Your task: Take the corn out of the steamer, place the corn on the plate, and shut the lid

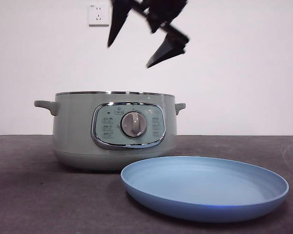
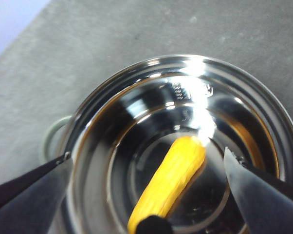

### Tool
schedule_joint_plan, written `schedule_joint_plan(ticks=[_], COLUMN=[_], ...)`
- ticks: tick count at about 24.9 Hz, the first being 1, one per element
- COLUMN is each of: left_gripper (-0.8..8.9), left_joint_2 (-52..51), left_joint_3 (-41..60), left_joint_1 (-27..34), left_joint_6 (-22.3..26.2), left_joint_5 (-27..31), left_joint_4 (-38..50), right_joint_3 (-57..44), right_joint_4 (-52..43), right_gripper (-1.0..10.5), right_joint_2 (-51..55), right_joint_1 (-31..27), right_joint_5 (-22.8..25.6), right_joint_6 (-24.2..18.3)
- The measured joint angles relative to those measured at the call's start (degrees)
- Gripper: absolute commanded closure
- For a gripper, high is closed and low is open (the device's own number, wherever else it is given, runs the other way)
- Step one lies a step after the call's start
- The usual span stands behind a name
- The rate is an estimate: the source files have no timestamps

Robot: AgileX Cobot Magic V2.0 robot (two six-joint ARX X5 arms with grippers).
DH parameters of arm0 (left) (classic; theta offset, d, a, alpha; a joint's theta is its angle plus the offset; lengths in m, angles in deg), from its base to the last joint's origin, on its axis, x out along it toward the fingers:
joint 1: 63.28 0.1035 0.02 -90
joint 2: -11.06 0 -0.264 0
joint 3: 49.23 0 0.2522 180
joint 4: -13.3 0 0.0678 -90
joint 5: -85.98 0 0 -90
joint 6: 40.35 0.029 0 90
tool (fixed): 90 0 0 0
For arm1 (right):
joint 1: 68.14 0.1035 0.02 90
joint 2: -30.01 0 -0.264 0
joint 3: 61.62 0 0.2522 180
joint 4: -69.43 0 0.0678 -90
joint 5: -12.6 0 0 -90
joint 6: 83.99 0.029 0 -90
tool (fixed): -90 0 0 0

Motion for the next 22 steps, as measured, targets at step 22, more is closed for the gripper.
schedule_joint_plan(ticks=[22], left_gripper=[8.22], left_joint_2=[-5.31], left_joint_3=[-0.09], left_joint_1=[0.0], left_joint_6=[0.0], left_joint_5=[0.68], left_joint_4=[-5.86], right_joint_3=[6.51], right_joint_4=[2.03], right_gripper=[5.5], right_joint_2=[-18.95], right_joint_1=[2.67], right_joint_5=[6.84], right_joint_6=[0.17])
